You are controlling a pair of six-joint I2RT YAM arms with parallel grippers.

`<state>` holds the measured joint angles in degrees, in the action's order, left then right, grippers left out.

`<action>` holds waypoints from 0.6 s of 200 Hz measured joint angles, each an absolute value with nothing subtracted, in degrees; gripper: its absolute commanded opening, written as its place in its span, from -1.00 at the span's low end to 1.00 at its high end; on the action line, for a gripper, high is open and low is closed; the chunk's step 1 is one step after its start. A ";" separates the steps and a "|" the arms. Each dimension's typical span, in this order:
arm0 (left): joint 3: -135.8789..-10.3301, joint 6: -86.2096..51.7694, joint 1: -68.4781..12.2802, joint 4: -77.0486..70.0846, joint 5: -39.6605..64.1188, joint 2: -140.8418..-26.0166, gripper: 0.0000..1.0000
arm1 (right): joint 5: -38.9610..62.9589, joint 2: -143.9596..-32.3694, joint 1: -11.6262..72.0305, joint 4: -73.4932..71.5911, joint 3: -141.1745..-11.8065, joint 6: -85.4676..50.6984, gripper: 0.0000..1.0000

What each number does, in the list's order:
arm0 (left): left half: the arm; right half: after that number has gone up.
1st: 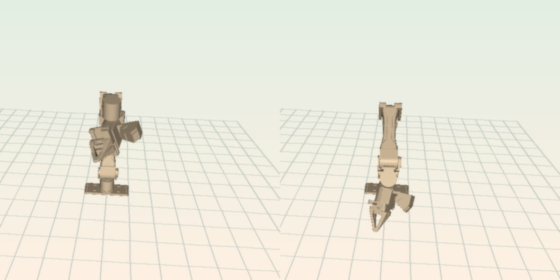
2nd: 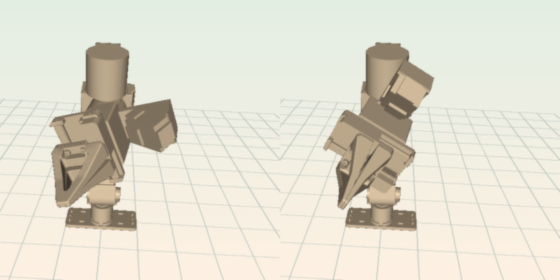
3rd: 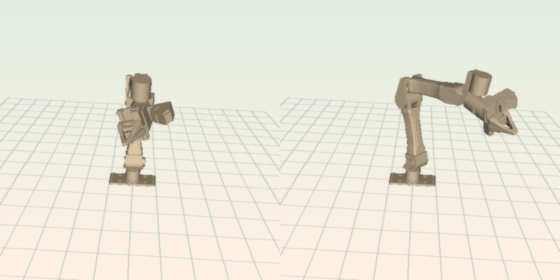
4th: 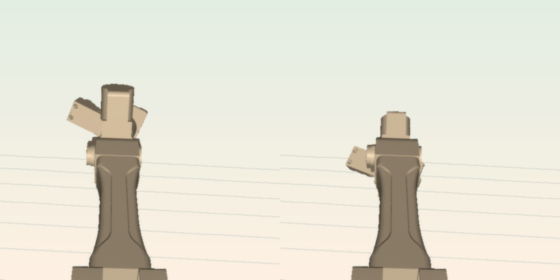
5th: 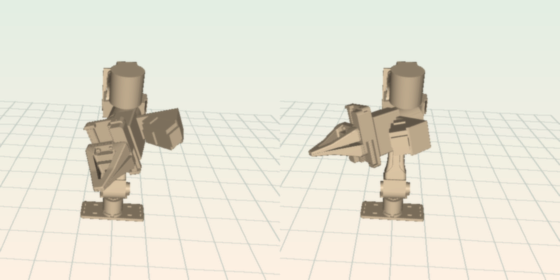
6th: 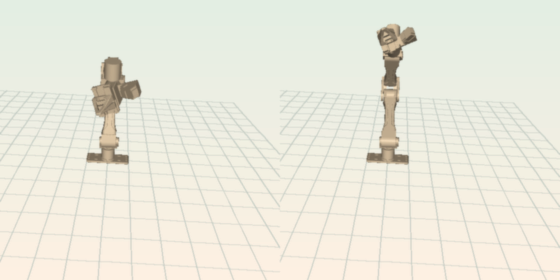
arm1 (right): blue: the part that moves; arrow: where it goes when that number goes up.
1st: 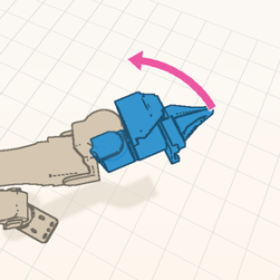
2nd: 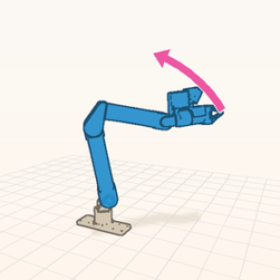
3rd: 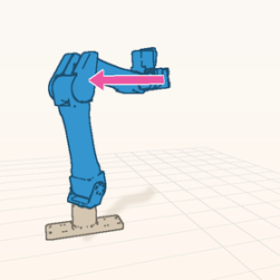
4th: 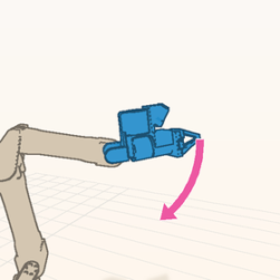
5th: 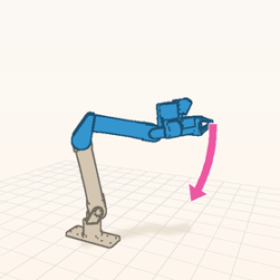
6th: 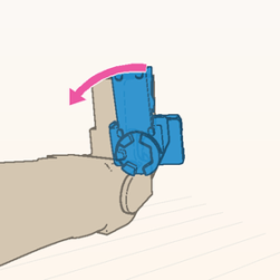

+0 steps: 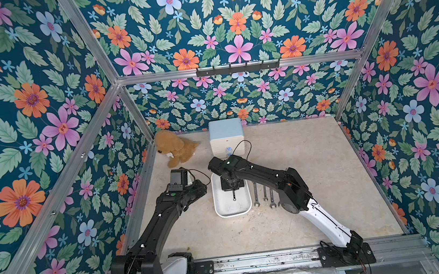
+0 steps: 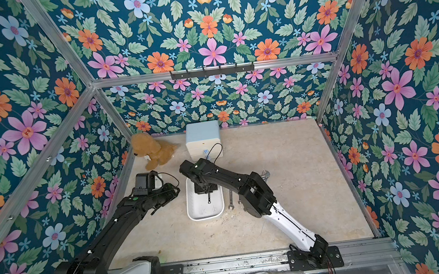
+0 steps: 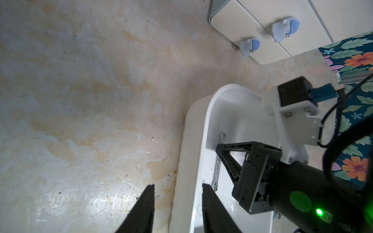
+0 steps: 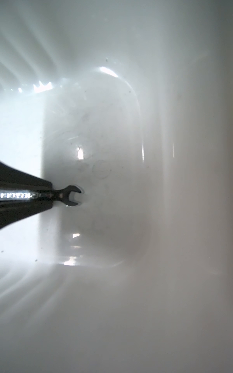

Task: Take out the wrench from the storage box
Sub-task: Pick up the wrench from the storage box.

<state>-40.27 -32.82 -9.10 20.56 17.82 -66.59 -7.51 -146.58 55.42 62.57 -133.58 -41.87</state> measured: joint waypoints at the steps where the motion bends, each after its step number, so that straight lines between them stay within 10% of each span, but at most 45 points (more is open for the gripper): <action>1: -40.27 -32.82 -9.10 20.56 17.82 -66.59 -0.13 | -7.49 -146.54 55.42 62.52 -133.51 -41.82 -0.78; 120: -40.27 -32.80 -9.10 20.58 17.69 -66.61 -0.13 | -4.73 -146.30 56.62 66.48 -133.71 -38.98 -0.50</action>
<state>-40.27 -32.80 -9.10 20.58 17.69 -66.61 -4.73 -146.30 56.62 66.48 -133.71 -38.98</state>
